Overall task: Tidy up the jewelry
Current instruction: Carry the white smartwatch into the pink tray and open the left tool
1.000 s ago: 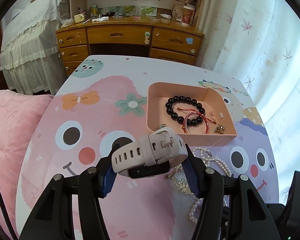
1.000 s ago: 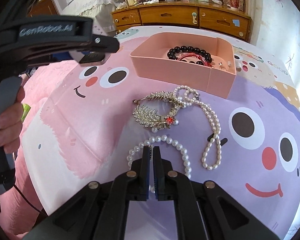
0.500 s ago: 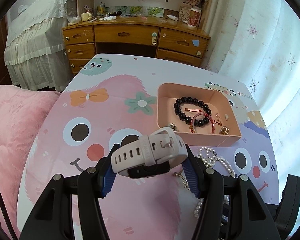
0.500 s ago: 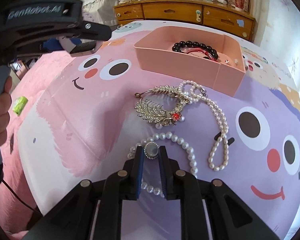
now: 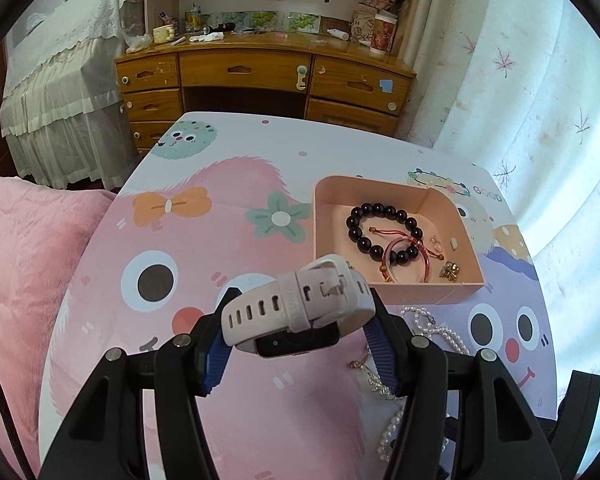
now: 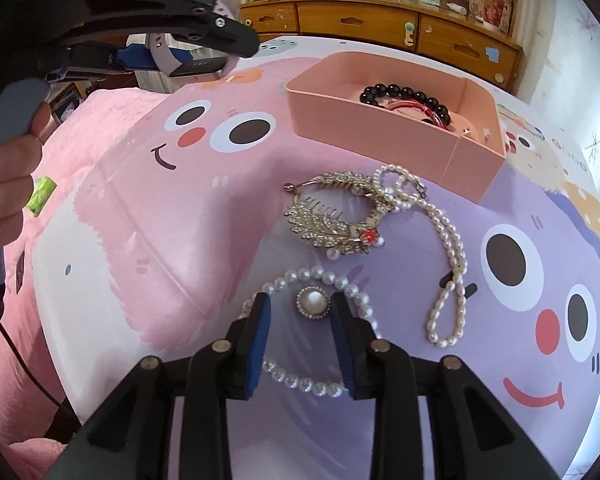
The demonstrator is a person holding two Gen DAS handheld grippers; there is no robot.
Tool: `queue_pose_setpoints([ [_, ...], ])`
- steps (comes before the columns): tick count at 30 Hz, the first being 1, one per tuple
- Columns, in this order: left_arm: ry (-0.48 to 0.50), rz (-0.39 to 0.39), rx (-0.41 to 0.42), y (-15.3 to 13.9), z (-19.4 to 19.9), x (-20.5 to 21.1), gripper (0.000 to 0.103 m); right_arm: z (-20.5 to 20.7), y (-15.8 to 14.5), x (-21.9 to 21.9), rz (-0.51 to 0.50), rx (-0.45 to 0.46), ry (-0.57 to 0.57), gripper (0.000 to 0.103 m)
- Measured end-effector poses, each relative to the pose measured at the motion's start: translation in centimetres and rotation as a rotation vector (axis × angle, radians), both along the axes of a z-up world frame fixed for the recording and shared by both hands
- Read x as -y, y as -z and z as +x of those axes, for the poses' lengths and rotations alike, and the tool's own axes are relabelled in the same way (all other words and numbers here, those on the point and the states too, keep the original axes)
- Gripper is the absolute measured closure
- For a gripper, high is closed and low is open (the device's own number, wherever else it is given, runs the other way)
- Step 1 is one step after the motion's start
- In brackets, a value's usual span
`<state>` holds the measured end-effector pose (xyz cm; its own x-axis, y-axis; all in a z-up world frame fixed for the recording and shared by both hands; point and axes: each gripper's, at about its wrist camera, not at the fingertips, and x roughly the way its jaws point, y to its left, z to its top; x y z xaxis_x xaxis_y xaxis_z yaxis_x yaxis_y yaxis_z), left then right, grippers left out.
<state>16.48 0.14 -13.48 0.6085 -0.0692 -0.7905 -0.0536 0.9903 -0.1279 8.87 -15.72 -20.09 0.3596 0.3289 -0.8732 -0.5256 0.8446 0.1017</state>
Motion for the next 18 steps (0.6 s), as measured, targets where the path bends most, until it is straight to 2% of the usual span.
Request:
queue_pose_setpoints([
  [3,0.005,0.0,0.001,0.0,0.4,-0.2,0.045,0.2,0.0,0.3,-0.007,-0.003,0.005,0.086],
  [10,0.021,-0.007,-0.001,0.0,1.8,-0.3,0.045,0.5,0.0,0.4,-0.006,-0.02,-0.012,0.087],
  [18,0.064,-0.003,0.009,-0.5,3.4,0.2,0.045,1.3,0.1,1.1,0.056,-0.088,0.031,0.087],
])
